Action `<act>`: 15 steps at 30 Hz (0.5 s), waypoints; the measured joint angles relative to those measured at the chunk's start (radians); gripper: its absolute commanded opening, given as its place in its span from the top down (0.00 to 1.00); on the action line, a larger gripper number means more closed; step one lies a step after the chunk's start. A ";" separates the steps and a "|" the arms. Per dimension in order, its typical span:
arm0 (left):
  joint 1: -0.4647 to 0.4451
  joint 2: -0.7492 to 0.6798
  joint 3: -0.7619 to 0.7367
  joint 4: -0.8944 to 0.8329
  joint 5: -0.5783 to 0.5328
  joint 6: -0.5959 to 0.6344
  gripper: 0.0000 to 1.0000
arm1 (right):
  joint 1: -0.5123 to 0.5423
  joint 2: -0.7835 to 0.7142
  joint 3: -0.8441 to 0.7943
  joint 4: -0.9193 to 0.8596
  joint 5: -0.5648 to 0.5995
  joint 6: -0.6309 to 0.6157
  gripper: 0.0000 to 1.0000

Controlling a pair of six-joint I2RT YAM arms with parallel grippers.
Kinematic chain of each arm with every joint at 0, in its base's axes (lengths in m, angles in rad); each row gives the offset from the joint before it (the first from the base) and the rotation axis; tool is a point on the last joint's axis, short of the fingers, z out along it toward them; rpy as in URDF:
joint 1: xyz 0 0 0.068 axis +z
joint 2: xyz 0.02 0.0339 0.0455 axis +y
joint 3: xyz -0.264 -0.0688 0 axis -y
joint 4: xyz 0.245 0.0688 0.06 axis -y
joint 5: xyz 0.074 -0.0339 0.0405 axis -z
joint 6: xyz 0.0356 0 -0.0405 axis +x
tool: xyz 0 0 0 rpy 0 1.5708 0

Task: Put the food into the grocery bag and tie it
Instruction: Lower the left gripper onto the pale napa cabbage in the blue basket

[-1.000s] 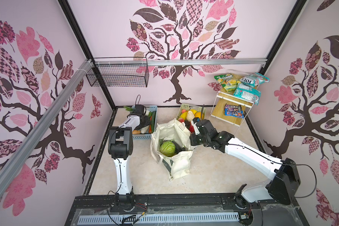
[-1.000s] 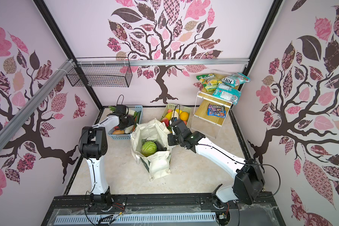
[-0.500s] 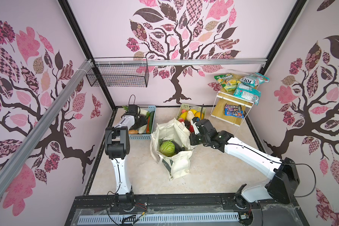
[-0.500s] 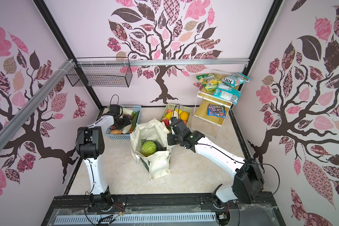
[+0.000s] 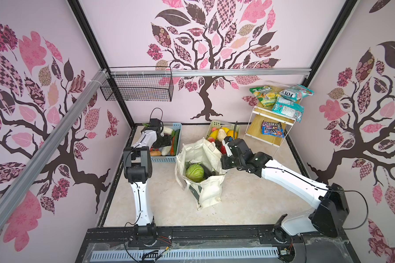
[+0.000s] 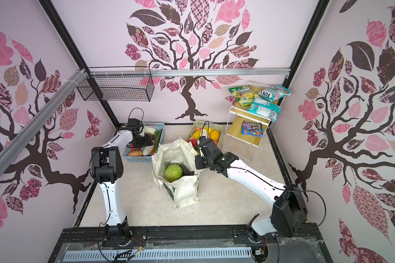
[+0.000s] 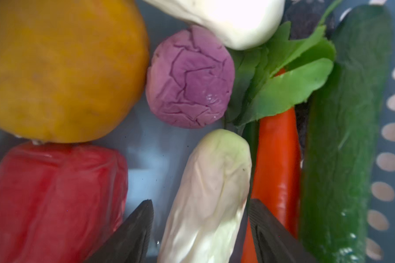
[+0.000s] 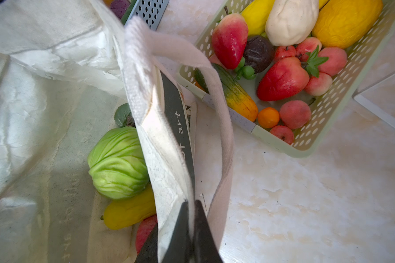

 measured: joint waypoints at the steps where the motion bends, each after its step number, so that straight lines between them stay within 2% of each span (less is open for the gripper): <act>1: 0.000 0.002 0.010 -0.008 0.000 0.014 0.29 | 0.000 0.000 0.000 0.000 0.000 0.000 1.00; 15: -0.024 0.076 0.079 -0.113 -0.091 0.137 0.26 | 0.000 0.000 0.002 0.000 -0.005 0.001 1.00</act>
